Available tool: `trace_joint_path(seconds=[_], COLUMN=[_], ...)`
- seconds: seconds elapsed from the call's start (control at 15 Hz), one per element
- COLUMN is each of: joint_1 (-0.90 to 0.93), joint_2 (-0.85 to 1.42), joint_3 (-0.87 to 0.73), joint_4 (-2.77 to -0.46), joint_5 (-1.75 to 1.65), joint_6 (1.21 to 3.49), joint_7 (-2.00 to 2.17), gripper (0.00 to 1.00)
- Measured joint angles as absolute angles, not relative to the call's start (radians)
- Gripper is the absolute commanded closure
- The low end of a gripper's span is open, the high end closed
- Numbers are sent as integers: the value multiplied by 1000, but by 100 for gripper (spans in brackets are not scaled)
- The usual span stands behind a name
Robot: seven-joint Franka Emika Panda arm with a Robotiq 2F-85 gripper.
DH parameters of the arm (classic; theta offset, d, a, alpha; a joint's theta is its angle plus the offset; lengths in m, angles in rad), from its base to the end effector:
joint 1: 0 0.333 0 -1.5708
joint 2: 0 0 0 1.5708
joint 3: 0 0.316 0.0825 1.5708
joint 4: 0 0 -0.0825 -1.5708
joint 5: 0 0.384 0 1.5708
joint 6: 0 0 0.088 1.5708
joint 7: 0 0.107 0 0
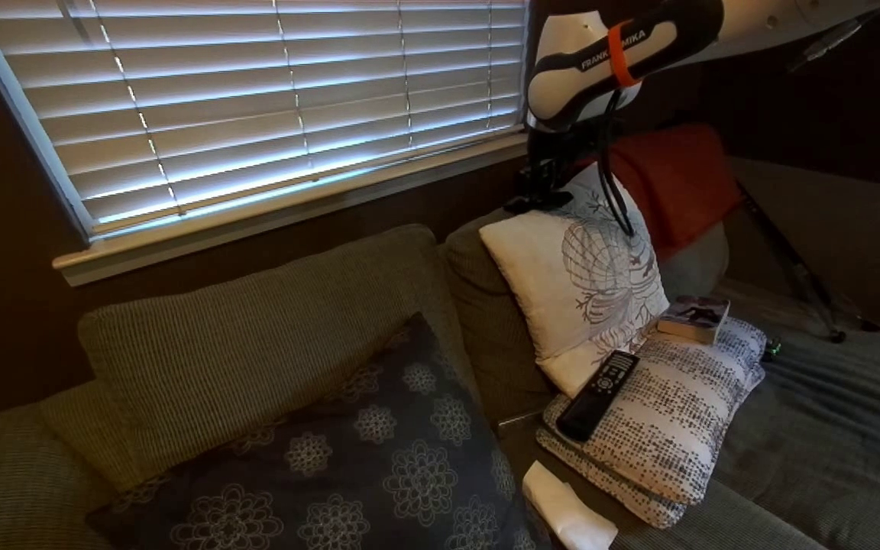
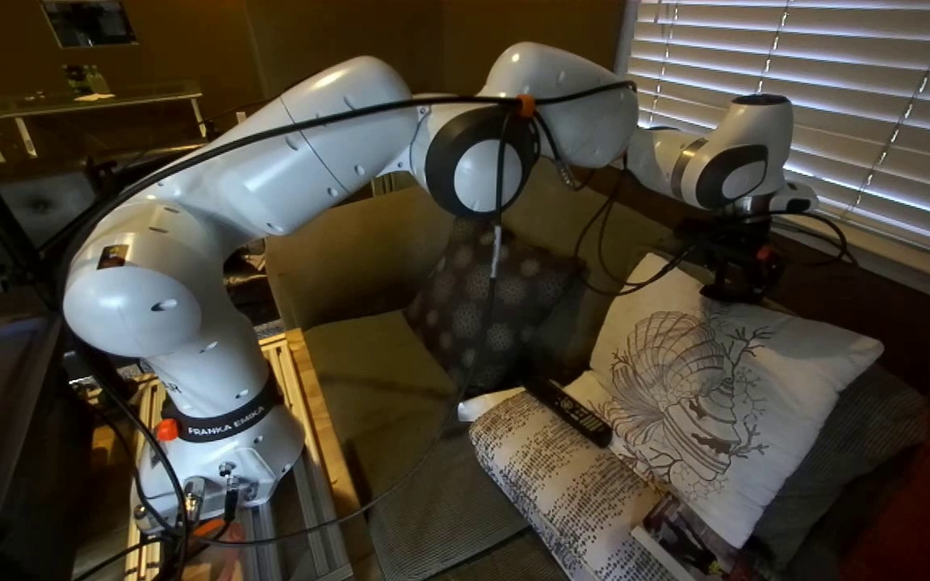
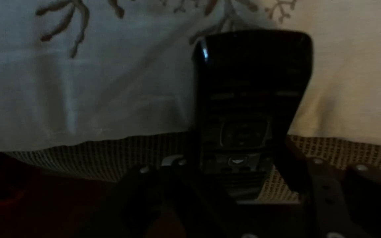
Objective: Put the remotes on top of the pillow
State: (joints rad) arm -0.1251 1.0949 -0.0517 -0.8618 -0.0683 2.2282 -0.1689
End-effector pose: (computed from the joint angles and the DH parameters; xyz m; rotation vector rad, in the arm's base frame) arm 0.8092 -0.1269 0.2575 2.9703 0.0903 0.3758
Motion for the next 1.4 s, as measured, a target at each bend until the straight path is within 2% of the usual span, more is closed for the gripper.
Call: trace_joint_path(seconds=[0.33, 0.8, 1.4], joint_1=[-118, -117, -85], joint_2=[1057, 859, 639], joint_3=[-52, -56, -109], joint_4=[-904, -1154, -1550], joint_5=[-68, -68, -67], joint_6=[2266, 2301, 2576], joint_7=[-168, -143, 173], gripper=[65, 65, 65])
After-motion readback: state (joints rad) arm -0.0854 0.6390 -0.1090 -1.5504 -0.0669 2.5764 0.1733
